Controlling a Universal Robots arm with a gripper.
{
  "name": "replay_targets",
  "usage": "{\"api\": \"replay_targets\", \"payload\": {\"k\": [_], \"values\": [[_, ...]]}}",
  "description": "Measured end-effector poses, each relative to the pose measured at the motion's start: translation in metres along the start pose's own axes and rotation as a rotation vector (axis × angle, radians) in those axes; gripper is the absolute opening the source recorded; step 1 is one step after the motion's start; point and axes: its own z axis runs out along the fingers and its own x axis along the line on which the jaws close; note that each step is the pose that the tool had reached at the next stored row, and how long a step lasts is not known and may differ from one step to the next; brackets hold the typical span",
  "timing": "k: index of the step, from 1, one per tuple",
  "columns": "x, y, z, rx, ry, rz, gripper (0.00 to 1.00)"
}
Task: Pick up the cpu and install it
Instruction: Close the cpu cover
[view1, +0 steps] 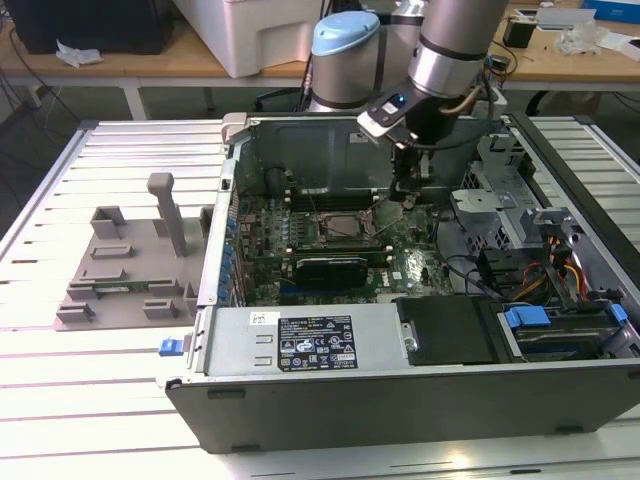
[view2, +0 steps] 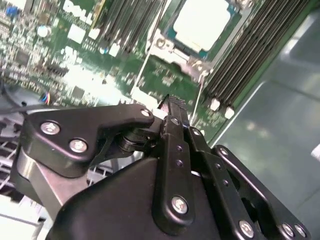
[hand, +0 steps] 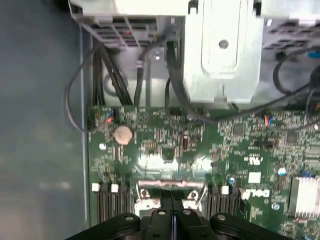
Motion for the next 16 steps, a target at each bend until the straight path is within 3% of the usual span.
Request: {"api": "replay_targets", "payload": {"k": [2, 4, 6, 10, 13, 16], "values": [[0.0000, 0.0080, -0.0019, 0.0074, 0.0002, 0.000, 0.11], [0.0007, 0.0175, -0.0030, 0.0246, 0.0004, 0.000, 0.11], [0.0025, 0.0283, -0.0033, 0.0524, 0.0010, 0.001, 0.11], [0.0049, 0.0478, -0.0012, 0.0796, 0.0014, 0.002, 0.11], [0.0048, 0.0492, 0.0061, 0.0811, 0.0013, 0.002, 0.11], [0.0049, 0.0317, 0.0143, 0.0770, -0.0009, 0.002, 0.11]]}}
